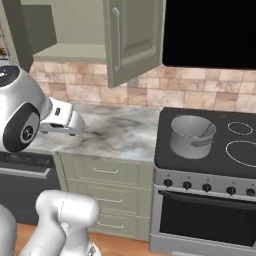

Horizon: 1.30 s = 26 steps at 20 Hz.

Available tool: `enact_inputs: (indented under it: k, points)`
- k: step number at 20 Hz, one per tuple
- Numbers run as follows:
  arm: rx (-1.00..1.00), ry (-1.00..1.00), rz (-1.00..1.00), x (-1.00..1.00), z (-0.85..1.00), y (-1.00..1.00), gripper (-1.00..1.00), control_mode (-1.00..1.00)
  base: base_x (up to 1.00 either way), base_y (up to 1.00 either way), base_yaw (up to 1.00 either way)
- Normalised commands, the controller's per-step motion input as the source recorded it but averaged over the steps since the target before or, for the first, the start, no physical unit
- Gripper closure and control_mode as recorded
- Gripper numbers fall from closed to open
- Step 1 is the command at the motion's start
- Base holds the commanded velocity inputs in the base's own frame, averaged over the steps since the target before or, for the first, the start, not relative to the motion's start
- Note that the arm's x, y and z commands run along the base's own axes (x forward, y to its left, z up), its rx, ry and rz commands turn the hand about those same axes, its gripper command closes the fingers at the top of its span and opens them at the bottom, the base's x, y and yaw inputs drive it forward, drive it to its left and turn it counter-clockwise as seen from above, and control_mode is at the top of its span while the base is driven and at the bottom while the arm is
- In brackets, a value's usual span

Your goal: Open the cabinet and move the ladle to the pot. Then close the cabinet.

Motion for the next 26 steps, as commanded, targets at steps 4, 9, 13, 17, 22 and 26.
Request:
enact_inputs:
  k: [4,9,13,17,22,26]
  points:
    - [0.00,0.00,0.00,0.00,0.00,0.00,-1.00,1.00,0.40,0.44,0.00]
    - [0.00,0.00,0.00,0.00,0.00,0.00,-1.00,1.00,0.41,0.30,0.00]
    - [0.00,0.00,0.00,0.00,0.00,0.00,-1.00,1.00,0.64,0.19,0.00]
    - [0.00,0.00,0.00,0.00,0.00,0.00,-1.00,1.00,0.60,0.26,0.00]
    - [0.00,0.00,0.00,0.00,0.00,0.00,-1.00,1.00,0.58,0.28,0.00]
    - [0.00,0.00,0.00,0.00,0.00,0.00,-1.00,1.00,0.54,0.28,0.00]
